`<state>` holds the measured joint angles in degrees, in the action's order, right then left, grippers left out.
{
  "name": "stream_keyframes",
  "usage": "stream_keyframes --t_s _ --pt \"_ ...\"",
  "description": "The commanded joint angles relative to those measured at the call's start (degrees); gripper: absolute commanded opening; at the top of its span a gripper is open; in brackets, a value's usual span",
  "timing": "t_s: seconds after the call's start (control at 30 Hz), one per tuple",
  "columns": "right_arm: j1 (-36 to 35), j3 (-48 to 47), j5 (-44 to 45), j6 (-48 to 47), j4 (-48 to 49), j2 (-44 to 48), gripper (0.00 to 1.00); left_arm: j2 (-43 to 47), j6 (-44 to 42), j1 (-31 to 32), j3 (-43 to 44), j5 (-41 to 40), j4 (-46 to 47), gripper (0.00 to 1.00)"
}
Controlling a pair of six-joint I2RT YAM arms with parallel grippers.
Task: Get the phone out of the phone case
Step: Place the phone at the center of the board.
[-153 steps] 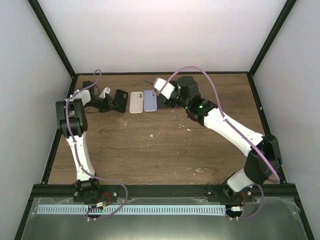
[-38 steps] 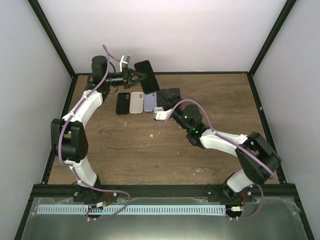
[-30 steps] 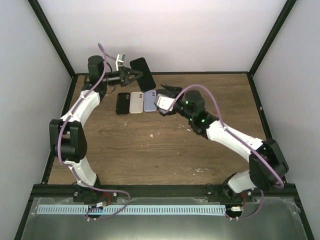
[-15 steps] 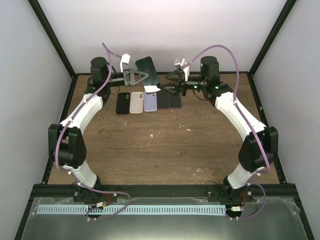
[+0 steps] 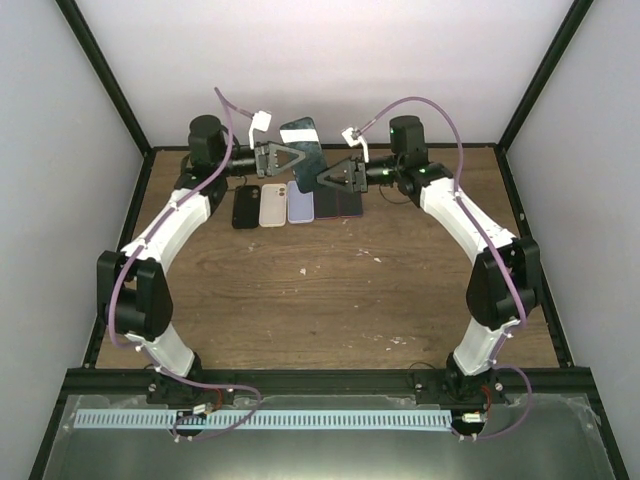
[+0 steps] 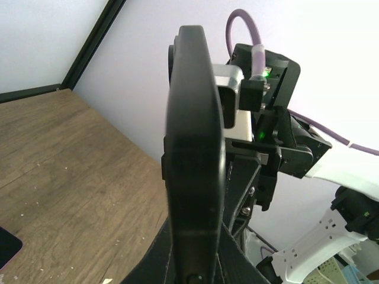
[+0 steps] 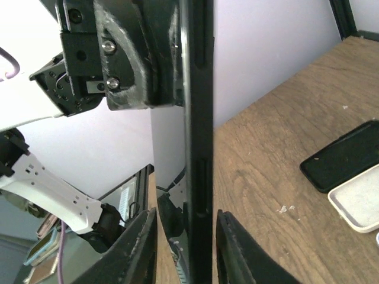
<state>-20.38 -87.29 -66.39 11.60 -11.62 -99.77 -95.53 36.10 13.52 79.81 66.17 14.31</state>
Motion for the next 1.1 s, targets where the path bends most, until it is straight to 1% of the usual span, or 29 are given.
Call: stream_keyframes --t_s 0.0,0.1,0.13,0.17,0.3,0.4,0.47,0.53,0.57,0.6,0.73,0.9,1.07 --pt "0.46 -1.57 -2.93 4.49 2.24 -0.57 0.20 2.07 -4.87 0.83 1.04 -0.71 -1.26 0.00" --pt "0.59 -1.66 -2.73 5.18 2.73 -0.92 0.05 1.67 -5.41 0.81 1.41 -1.22 -2.03 0.00" --pt "0.93 -1.53 -2.70 5.70 3.07 -1.07 0.01 1.57 -5.93 0.85 1.70 -1.56 -3.15 0.00" --pt "1.36 -1.38 -2.81 6.58 3.65 -1.23 0.01 1.49 -6.66 0.87 2.09 -1.91 -4.44 0.01" --pt "3.40 -1.00 -3.52 8.78 5.10 -1.45 0.01 1.16 -11.73 0.50 3.71 -3.00 -11.59 0.29" --pt "4.52 -0.60 -3.13 8.19 5.18 -0.91 0.01 1.02 -13.86 -0.90 4.31 -4.35 -16.09 0.56" --pt "5.42 -0.29 -2.31 6.96 3.97 -0.83 0.01 1.18 -15.24 -2.23 4.47 -5.54 -18.61 0.72" --pt "6.65 0.36 -1.18 5.91 2.23 -1.07 0.01 1.28 -16.75 -3.87 4.75 -6.62 -21.39 0.85" --pt "7.43 0.76 -0.43 5.55 1.29 -1.25 0.01 1.19 -17.43 -4.67 5.10 -6.71 -23.09 0.94" --pt "8.33 1.16 0.46 4.84 0.18 -1.49 0.01 0.95 -18.10 -5.52 5.54 -6.81 -24.97 0.99" --pt "12.69 1.94 3.63 0.89 -5.83 -3.39 0.01 0.04 -21.52 -8.82 6.95 -8.29 -32.33 1.00" --pt "20.10 0.83 4.37 -3.97 -12.69 -7.13 0.01 1.27 -26.80 -12.20 6.20 -9.66 -37.49 1.00" --pt "24.27 -1.60 7.35 -9.23 -19.89 -12.58 0.01 2.11 -31.35 -13.67 5.60 -11.93 -41.79 1.00"
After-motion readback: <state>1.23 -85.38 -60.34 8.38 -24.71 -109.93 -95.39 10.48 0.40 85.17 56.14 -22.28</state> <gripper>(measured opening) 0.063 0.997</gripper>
